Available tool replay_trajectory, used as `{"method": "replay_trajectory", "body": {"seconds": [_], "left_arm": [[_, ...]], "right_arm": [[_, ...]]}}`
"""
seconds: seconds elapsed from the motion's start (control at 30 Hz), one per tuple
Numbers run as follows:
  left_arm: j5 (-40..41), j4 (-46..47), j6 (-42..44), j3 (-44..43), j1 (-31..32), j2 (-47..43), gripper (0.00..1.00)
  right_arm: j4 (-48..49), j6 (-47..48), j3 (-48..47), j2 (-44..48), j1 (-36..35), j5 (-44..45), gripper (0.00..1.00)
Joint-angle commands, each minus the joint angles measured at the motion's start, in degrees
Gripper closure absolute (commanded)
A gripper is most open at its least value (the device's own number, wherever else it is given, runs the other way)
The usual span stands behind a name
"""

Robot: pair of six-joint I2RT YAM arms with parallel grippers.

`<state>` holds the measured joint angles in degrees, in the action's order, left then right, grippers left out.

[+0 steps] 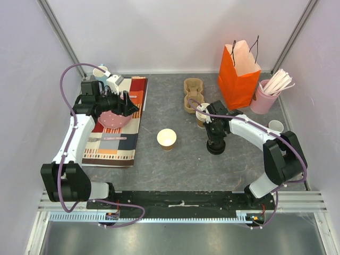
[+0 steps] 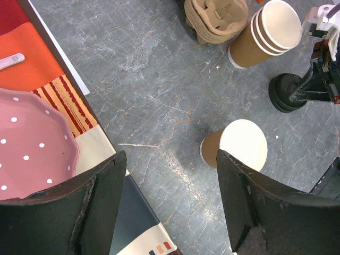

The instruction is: Pack the takeout coffee

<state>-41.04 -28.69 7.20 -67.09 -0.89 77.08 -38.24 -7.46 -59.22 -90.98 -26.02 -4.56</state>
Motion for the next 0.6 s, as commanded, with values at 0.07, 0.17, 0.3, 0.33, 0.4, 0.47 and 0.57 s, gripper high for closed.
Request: {"method": "replay_trajectory", "body": {"seconds": [0.07,0.17,0.3,0.33,0.4,0.47,0.57], "left_arm": [[-1.3,0.7,2.3,0.5,0.2,-1.6,0.24],[-1.8,0.7,2.3,0.5,0.2,-1.7,0.24],[-1.9,1.0,2.2,0.5,0.2,-1.5,0.24],[-1.9,0.9,2.1,0.5,0.2,-1.6,0.24],[-1.9,1.0,2.1,0.5,0.2,-1.4,0.24],[-1.9,1.1,2.1,0.6,0.2,-1.6,0.24],[-1.8,1.0,2.1,0.6,0.2,-1.6,0.24]], "right_arm": [[-1.7,-1.7,-1.5,1.6,0.0,-0.8,1.0],[-2.9,-2.2,-2.6,2.8,0.0,-0.3,1.0],[-3.7,-2.2,-3.7,5.3,-0.2,0.5,1.0],[-3.8,-2.0,-3.9,6.1,-0.3,0.5,1.0],[-3.7,-1.9,-4.1,6.6,-0.3,1.2,1.0],[-3.9,-1.4,-4.3,6.8,-0.3,1.7,1.0],[-5.1,-0.4,-5.2,7.6,-1.0,0.9,1.0]]}}
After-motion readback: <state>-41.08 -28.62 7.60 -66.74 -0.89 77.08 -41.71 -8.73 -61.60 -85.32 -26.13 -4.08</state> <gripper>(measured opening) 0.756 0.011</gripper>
